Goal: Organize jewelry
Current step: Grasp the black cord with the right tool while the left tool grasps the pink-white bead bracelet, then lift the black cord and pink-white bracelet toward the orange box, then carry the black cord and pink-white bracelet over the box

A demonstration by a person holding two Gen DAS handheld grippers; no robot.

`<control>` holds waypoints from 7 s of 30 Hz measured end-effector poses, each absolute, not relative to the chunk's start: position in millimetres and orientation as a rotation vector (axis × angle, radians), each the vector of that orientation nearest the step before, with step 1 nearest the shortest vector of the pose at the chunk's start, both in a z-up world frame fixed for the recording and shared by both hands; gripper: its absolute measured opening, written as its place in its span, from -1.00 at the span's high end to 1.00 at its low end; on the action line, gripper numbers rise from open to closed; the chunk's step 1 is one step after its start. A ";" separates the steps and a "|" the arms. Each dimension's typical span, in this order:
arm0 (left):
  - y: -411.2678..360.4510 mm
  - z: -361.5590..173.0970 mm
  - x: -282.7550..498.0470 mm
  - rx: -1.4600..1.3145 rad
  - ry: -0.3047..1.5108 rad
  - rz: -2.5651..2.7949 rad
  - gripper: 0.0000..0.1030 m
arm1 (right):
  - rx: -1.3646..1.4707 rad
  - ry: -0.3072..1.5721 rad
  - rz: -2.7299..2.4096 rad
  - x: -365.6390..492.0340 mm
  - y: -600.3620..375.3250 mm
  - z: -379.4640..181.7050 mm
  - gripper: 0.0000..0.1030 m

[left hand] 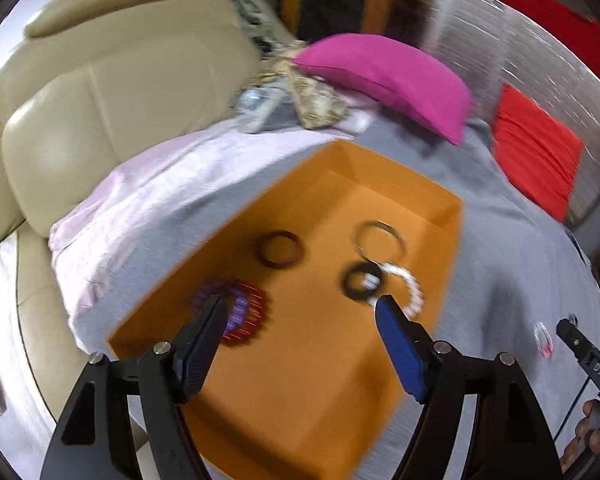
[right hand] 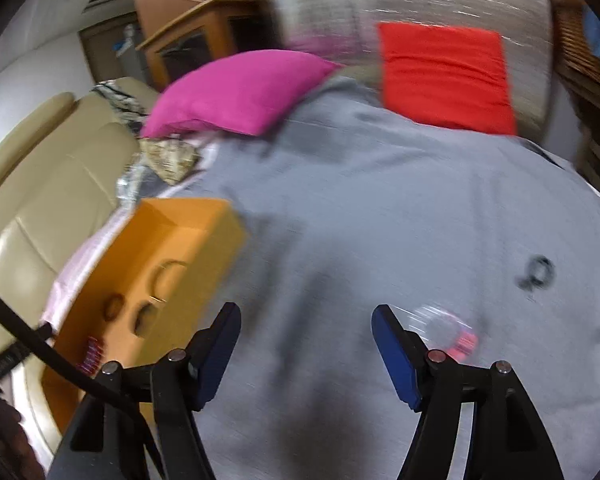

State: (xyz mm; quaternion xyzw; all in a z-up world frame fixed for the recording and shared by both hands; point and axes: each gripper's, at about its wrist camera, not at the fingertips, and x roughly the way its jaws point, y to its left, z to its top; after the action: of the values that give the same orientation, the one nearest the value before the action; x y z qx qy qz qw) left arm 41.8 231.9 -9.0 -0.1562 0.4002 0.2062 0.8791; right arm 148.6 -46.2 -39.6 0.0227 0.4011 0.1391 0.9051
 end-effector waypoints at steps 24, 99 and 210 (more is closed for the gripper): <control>45.9 -57.4 134.5 -0.066 0.982 0.116 -0.49 | 0.211 1.021 -0.049 252.1 -266.6 -82.9 0.26; -4.2 -46.0 60.2 -0.076 0.996 -0.151 0.86 | 0.266 0.961 0.145 49.5 -231.8 -73.5 0.90; 281.6 -45.0 16.9 -0.422 0.906 0.328 0.86 | -0.206 0.970 0.719 114.4 158.5 -30.4 0.90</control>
State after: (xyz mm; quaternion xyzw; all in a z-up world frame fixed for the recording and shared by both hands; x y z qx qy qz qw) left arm 16.9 281.6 -45.0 -0.2015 0.4325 0.1564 0.8648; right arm 114.4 158.5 -30.4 -0.0968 0.4553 0.3374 0.8182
